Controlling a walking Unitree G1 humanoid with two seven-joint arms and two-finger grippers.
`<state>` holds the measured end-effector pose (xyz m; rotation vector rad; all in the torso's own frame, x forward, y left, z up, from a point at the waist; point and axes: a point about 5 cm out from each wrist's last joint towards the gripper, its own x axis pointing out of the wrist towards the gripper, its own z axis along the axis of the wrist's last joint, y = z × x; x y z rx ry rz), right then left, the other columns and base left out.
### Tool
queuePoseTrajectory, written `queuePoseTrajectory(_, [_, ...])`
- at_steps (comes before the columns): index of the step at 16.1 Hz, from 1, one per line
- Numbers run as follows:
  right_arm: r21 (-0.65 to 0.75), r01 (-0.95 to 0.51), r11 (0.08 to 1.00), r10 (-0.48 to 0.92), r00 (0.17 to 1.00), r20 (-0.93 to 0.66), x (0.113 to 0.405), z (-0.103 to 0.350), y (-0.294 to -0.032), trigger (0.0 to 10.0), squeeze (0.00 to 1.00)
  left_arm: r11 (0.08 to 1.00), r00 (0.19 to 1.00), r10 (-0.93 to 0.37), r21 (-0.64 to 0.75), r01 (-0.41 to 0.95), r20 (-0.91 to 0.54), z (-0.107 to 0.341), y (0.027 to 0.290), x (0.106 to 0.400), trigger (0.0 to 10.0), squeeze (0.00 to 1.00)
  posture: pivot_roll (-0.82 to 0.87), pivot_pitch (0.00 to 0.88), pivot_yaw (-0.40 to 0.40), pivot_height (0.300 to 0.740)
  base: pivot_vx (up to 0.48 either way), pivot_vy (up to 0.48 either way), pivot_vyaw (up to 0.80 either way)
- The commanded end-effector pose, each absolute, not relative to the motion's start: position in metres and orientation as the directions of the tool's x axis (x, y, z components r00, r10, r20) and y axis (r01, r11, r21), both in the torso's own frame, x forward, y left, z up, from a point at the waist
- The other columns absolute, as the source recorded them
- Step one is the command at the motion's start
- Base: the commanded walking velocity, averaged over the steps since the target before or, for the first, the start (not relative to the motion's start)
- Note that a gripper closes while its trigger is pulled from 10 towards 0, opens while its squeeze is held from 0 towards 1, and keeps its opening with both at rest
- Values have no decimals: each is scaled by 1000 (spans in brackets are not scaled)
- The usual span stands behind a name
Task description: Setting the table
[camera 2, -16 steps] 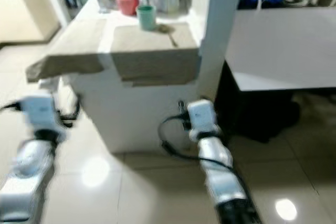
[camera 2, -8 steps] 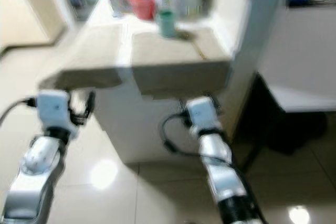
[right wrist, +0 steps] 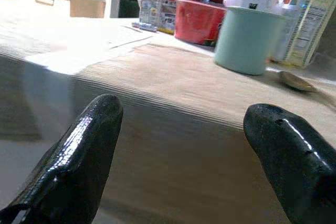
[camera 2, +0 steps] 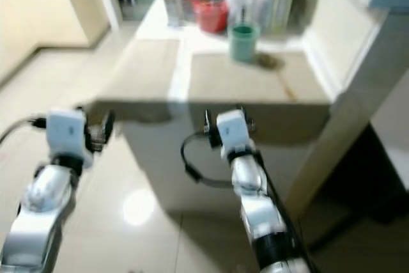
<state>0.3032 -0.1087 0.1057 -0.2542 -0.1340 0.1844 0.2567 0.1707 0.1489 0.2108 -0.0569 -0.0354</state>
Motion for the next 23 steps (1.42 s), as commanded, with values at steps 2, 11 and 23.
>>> queuePoseTrajectory(2, [-259, -159, 953, 199, 971, 133, 306, 113, -110, 10000, 0, 978, 997, -46, 204, 33, 58, 150, 170, 256, 10000, 0, -57, 0, 78, 740, 0, -469, 0])
queuePoseTrajectory(11, [-231, -160, 960, 192, 974, 122, 314, 115, -109, 10000, 0, 990, 999, 8, 137, -12, 33, 152, 181, 267, 10000, 0, -51, 0, 87, 740, 0, 0, 0])
queuePoseTrajectory(23, [-149, -47, 988, 77, 977, 200, 321, 135, -122, 10000, 0, 986, 998, -38, 166, 28, 54, 155, 173, 264, 10000, 0, -65, 0, 76, 740, 221, 0, 0])
